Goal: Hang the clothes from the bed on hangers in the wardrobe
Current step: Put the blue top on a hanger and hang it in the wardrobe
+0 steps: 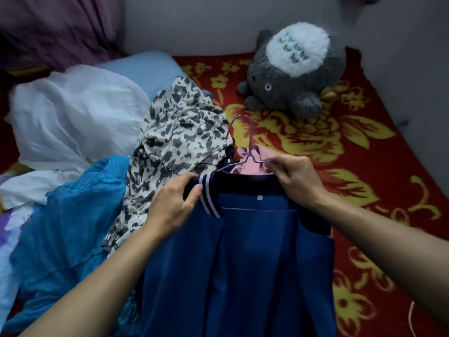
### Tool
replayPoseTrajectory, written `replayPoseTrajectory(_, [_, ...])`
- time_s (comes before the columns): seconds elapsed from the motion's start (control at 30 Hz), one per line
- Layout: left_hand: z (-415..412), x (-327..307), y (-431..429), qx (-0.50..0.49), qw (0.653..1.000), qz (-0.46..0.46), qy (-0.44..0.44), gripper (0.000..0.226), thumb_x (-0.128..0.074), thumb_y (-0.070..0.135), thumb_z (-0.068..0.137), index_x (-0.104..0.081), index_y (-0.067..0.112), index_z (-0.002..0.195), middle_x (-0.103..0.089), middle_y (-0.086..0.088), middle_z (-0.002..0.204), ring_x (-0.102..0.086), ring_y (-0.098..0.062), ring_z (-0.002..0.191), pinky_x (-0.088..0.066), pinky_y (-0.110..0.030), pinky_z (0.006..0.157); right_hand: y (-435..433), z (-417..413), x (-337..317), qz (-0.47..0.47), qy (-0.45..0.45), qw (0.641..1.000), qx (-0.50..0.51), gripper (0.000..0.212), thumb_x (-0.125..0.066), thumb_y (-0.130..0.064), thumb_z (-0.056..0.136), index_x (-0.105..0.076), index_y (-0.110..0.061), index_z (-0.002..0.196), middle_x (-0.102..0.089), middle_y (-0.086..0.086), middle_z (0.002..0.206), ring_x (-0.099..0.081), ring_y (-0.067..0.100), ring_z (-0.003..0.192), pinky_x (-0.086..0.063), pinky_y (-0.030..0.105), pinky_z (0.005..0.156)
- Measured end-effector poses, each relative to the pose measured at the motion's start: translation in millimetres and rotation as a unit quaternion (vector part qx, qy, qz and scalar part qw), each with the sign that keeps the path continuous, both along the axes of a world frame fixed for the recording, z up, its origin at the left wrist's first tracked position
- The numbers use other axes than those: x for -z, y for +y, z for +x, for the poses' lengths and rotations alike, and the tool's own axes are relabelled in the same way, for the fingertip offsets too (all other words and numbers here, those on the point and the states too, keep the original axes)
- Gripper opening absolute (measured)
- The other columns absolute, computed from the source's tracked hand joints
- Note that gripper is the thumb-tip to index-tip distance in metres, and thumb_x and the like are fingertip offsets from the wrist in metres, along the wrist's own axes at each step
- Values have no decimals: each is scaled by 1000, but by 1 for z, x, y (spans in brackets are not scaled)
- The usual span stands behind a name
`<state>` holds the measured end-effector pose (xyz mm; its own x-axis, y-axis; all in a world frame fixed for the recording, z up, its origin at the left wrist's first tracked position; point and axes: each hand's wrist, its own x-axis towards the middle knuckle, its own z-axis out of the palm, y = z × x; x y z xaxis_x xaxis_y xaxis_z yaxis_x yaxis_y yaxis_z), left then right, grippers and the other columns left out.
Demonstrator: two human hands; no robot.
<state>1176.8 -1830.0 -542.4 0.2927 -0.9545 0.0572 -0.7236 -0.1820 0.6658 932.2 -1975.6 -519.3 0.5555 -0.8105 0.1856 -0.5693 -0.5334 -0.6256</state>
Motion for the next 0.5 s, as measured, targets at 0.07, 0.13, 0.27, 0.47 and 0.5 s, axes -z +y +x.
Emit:
replayPoseTrajectory(0.07, [-6,-40,-4,32,999,-22,-3,46,-41,60,84,-64,25,104,-68,0,87,-62,-22,80,-50,-40,72,11,4,-36,-26,-20,999,-19,20,-61,-23,92,-74,-14,103,-74,2,89,-68,16,79,-52,34,70])
replayPoseTrajectory(0.13, [-9,-77,-2,34,997,-63,0,49,-40,62,83,-66,21,87,-60,3,65,-56,-20,62,-48,-40,60,22,2,-73,-32,-40,999,-16,16,-67,-25,90,-74,-16,102,-74,-2,88,-68,14,79,-53,36,70])
replayPoseTrajectory(0.27, [-12,-138,14,14,992,-113,-49,35,-52,49,86,-63,18,74,-43,7,53,-44,-18,55,-44,-38,54,50,-32,-124,-51,25,996,69,53,-75,-46,78,-61,-24,124,-64,-6,108,-59,13,102,-51,33,80])
replayPoseTrajectory(0.47, [-12,-203,42,-49,990,-127,-46,35,-53,45,87,-62,13,74,-47,5,52,-49,-28,60,-46,-40,60,114,-80,-131,14,149,968,202,29,-63,-31,85,-57,-25,113,-64,-1,106,-63,22,93,-51,37,71])
replayPoseTrajectory(0.5, [-11,-212,48,-62,988,-133,-37,35,-53,45,86,-63,14,74,-47,4,52,-49,-27,59,-46,-41,60,118,-82,-133,33,126,969,211,15,-60,-26,88,-60,-25,103,-68,-2,96,-64,21,82,-49,35,64])
